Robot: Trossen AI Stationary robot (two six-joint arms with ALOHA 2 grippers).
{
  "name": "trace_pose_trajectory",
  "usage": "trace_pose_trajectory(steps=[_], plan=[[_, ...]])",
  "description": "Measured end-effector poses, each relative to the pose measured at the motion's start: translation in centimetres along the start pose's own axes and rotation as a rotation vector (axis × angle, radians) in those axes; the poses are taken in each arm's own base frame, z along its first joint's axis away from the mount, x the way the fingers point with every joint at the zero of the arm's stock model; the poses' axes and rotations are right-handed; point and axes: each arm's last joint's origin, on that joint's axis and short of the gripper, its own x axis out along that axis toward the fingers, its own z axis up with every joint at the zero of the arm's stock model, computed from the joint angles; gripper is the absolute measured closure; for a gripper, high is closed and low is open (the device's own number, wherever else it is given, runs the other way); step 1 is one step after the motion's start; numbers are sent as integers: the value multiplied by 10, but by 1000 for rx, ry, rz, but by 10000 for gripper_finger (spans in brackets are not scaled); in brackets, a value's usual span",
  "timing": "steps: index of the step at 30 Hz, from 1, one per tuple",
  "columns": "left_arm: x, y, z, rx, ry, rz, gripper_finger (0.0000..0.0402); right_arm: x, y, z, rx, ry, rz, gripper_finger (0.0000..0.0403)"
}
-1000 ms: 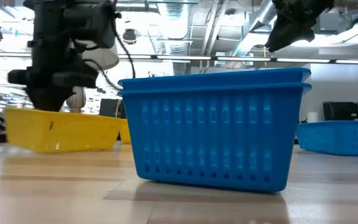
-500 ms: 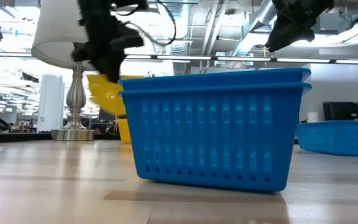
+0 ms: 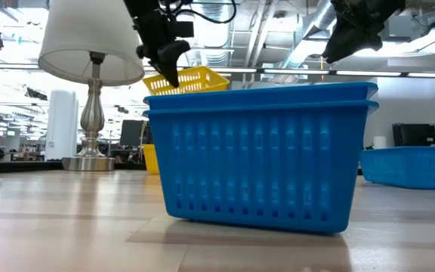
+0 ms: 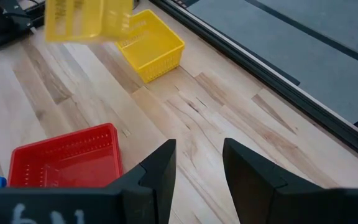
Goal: Stack baskets by color
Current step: Stack the bottom yellow basket on top of the top yellow baskets
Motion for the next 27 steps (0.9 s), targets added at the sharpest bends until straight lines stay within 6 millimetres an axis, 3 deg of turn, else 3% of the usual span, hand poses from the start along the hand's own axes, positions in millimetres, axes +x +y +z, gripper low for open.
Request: trace_pose_trajectory(steps=[12, 18, 27], plan=[[37, 51, 11, 246, -83, -158, 401, 0, 0, 0, 0, 0, 0, 246], [64, 61, 8, 414, -45, -161, 401, 0, 0, 0, 16, 1, 0, 246], [77, 79, 9, 541, -82, -146, 401, 0, 0, 0, 31, 0, 0, 246]])
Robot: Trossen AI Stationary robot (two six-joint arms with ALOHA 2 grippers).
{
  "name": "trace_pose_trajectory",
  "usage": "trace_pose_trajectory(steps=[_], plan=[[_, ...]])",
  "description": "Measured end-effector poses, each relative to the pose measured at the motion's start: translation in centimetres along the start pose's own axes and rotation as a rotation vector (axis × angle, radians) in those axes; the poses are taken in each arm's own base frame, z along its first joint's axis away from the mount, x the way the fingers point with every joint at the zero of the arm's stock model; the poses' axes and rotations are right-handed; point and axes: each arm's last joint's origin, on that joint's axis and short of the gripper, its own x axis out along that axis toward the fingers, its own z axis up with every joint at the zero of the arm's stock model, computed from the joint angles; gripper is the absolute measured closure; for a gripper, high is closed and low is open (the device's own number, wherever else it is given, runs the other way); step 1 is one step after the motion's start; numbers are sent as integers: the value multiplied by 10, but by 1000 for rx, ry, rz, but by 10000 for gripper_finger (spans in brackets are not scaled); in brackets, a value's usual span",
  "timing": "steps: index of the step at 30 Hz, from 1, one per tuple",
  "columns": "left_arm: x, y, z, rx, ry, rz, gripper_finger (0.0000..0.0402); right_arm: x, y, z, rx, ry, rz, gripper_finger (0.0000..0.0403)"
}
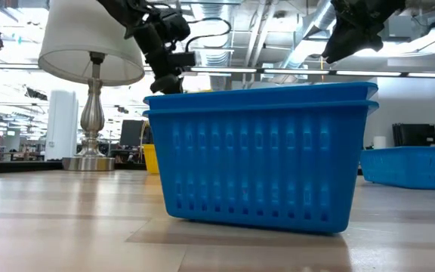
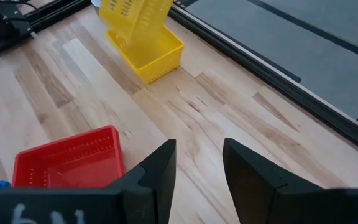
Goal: Stack baskets by color
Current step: Stack the bottom yellow basket on top of the top yellow baskets
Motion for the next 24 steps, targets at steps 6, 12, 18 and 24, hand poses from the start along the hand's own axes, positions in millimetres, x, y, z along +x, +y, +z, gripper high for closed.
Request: trace_pose_trajectory(steps=[6, 12, 18, 24], plan=[[16, -2, -8, 66, 33, -76, 401, 0, 0, 0, 3, 1, 0, 246], [28, -6, -9, 84, 29, -120, 401, 0, 0, 0, 3, 1, 0, 246], [29, -7, -9, 92, 16, -137, 401, 0, 0, 0, 3, 2, 1, 246], [28, -7, -10, 121, 4, -164, 401, 0, 0, 0, 2, 2, 1, 246]])
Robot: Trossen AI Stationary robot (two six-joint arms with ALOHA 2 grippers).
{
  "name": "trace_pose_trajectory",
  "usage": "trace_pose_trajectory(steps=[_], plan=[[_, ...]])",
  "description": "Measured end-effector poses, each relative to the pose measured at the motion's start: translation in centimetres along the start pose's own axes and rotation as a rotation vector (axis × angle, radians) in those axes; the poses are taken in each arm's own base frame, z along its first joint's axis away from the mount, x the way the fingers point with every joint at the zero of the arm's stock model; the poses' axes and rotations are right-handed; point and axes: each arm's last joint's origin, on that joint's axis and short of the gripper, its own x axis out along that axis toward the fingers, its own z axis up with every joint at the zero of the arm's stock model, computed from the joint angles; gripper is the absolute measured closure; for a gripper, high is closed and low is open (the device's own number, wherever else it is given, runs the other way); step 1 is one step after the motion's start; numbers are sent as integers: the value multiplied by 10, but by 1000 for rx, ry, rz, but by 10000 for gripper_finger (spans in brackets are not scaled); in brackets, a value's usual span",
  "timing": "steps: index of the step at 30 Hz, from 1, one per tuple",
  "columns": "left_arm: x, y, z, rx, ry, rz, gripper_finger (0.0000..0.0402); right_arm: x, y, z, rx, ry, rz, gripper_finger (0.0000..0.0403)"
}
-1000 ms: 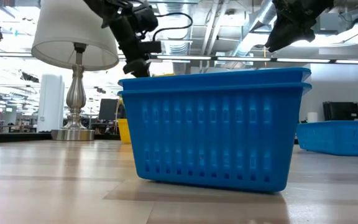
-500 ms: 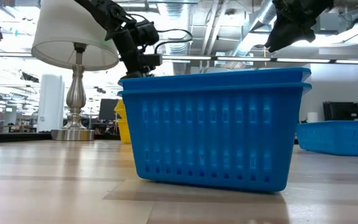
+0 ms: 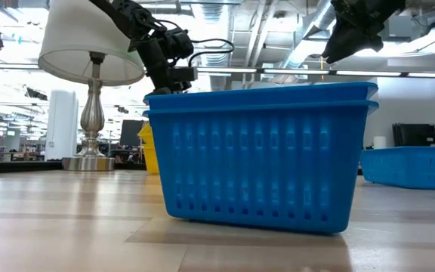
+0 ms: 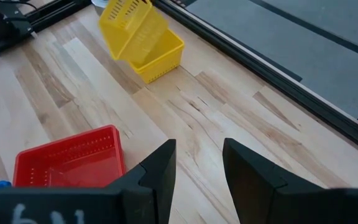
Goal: Stack baskets by color
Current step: Stack the bottom yellow basket on top of the top yellow baskets
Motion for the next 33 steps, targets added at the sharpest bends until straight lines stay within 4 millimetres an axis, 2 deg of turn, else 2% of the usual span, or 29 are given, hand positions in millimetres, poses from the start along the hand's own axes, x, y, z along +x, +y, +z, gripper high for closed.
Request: trace_pose_trajectory(steps=[18, 29, 33], plan=[[0, -1, 0, 10, -22, -25, 398, 0, 0, 0, -1, 1, 0, 246], [0, 2, 1, 9, -29, 1, 295, 0, 0, 0, 0, 0, 0, 246], [0, 5, 3, 9, -33, 52, 271, 0, 0, 0, 0, 1, 0, 246]])
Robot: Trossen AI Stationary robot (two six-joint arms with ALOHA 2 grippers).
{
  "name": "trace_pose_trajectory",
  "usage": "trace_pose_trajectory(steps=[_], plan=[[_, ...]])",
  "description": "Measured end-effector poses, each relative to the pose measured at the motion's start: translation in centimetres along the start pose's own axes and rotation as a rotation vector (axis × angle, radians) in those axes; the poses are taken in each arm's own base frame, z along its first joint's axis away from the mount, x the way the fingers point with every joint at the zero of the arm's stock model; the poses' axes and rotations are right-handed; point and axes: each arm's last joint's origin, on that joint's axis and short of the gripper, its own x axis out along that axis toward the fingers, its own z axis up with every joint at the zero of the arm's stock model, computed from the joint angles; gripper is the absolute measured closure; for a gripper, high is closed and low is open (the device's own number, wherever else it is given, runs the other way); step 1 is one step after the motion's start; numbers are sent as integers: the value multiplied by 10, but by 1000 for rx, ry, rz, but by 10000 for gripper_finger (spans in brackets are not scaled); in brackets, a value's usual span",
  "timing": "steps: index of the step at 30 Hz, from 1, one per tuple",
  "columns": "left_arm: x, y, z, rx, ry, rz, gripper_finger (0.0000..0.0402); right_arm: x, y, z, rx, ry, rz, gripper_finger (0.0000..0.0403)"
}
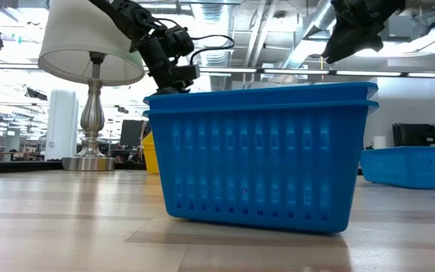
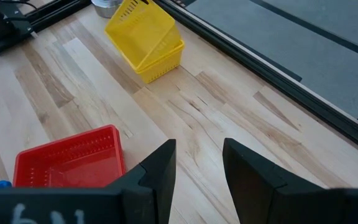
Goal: Stack baskets by color
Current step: Stack the bottom yellow basket on top of the top yellow baskets
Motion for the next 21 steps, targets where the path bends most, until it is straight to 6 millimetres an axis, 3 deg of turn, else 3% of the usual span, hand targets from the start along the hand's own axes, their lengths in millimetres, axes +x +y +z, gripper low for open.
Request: trace_pose_trajectory(steps=[6, 12, 14, 21], plan=[[0, 2, 1, 3, -43, 0, 282, 0, 0, 0, 0, 0, 0, 246], [1, 4, -1, -11, -65, -11, 371, 0, 0, 0, 0, 0, 0, 246], [9, 7, -4, -40, -47, -6, 392, 0, 0, 0, 0, 0, 0, 246], [37, 2, -15, -55, 74, -26, 398, 0, 0, 0, 0, 2, -1, 246]])
